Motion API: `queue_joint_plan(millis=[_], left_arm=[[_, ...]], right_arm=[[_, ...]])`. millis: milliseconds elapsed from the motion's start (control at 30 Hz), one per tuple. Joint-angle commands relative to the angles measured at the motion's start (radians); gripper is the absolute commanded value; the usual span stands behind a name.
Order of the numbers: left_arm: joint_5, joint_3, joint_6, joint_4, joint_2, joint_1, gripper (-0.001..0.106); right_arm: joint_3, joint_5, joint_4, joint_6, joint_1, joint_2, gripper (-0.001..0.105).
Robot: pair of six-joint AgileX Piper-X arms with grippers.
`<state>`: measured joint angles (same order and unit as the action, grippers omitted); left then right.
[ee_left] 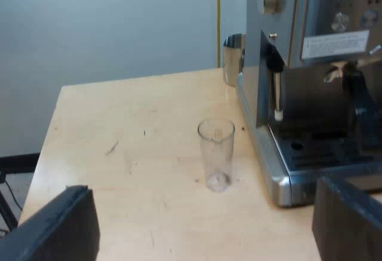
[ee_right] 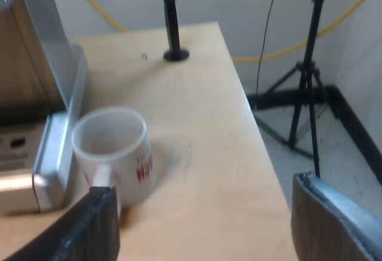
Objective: Remove mug from coffee machine
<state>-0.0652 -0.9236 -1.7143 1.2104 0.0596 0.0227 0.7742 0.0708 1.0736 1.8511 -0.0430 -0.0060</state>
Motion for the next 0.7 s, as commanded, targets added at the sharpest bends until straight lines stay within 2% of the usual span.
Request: queue_joint_plan(millis=[33, 267, 400, 533, 700], left_arm=[[0.016, 0.001, -0.001, 0.046, -0.036, -0.003, 0.087], [0.028, 0.060, 0.009, 0.172, -0.112, -0.003, 0.087], [0.058, 0.112, 0.013, 0.170, -0.113, -0.005, 0.087], [0.058, 0.175, 0.012, 0.126, -0.113, -0.005, 0.087], [0.054, 0.267, 0.012, -0.060, -0.111, -0.005, 0.087]], right_arm=[[0.003, 0.001, 0.066, 0.009, -0.003, -0.050, 0.063], [-0.016, -0.009, 0.135, 0.008, -0.003, -0.048, 0.063], [-0.046, -0.008, 0.133, 0.008, -0.003, -0.048, 0.063], [-0.082, -0.008, 0.131, 0.008, -0.003, -0.048, 0.063], [-0.168, -0.031, 0.079, 0.000, -0.003, -0.048, 0.063]])
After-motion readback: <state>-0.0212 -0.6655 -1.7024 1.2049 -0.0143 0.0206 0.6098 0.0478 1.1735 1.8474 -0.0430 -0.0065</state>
